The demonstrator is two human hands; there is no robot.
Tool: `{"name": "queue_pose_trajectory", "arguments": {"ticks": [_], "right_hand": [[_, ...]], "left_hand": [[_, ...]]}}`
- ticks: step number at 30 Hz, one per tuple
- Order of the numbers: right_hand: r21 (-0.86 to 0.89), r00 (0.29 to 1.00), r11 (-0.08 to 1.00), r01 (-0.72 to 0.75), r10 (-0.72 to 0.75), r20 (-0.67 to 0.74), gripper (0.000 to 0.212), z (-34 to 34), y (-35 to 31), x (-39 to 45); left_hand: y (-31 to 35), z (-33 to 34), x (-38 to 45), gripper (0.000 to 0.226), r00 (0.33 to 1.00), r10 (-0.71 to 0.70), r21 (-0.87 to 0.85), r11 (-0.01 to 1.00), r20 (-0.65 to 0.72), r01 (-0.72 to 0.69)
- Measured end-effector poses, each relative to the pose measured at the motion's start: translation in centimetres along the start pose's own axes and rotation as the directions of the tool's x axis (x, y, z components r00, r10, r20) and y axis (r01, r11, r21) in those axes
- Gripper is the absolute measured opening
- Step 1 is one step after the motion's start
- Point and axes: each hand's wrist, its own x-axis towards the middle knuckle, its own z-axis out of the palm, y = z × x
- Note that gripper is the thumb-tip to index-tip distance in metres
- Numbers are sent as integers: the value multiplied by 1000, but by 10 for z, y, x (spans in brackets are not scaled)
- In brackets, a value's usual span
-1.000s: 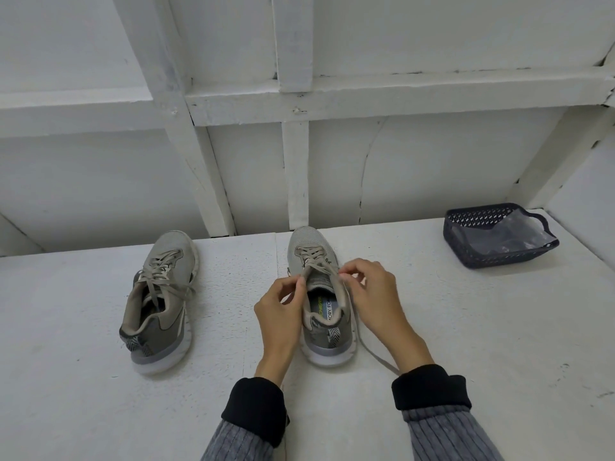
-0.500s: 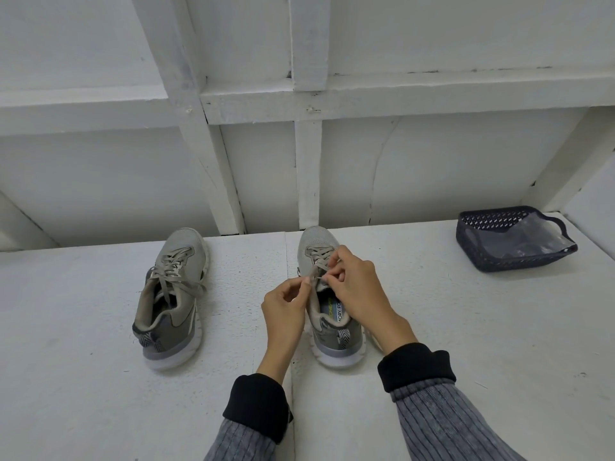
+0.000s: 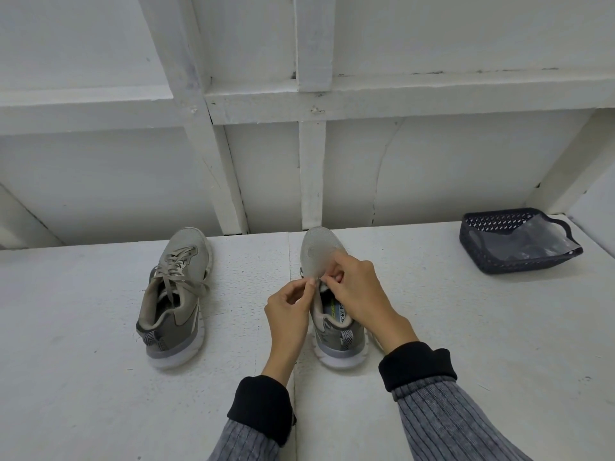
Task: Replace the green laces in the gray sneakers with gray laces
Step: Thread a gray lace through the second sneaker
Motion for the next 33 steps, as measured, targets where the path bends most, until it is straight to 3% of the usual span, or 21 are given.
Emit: {"name": "queue_pose_trajectory", "arguments": {"ticks": [6,9,15,18,21,23,25,28,30,33], "right_hand": [[24,998,998,-64,63,25,13,5,-4,5],[29,999,999,-41,40,10,6,4,-7,5],[39,1000,999,-14,14,1,9,-3,-9,-1],[45,1000,999,0,-1,19,14,-5,-8,-6],[-21,999,1000,23,-23,-32,20,-9,-7,-13],[-106,998,994,29,-35,-49,20,-12,-1,-15],[-186,999,982,17,-23,-34,19,-14,6,-16],[-158,999,987,-19,12,-40,15,-14,13,-17],[-104,998,995,-10,3,-59,12,-13,13,-19],[-62,996,998,16,-22,-90,11,-11,12,-18]], "left_hand": [[-5,-4,1,11,1000,-11,-32,999,13,11],[-5,-4,2,22,996,-54,-112,992,73,62],[-2,-5,19,12,982,-143,-108,982,126,157],[-7,-9,28,11,991,-124,2,992,52,124],[-16,-22,40,16,985,-112,171,976,-130,133],[-27,-36,45,19,973,-59,370,919,-222,140],[-37,-48,48,21,972,34,590,800,-234,114],[-39,-49,48,19,986,140,714,700,-94,-31],[-29,-40,44,24,972,217,645,731,89,-222],[-11,-26,34,27,893,303,488,755,332,-437]]}}
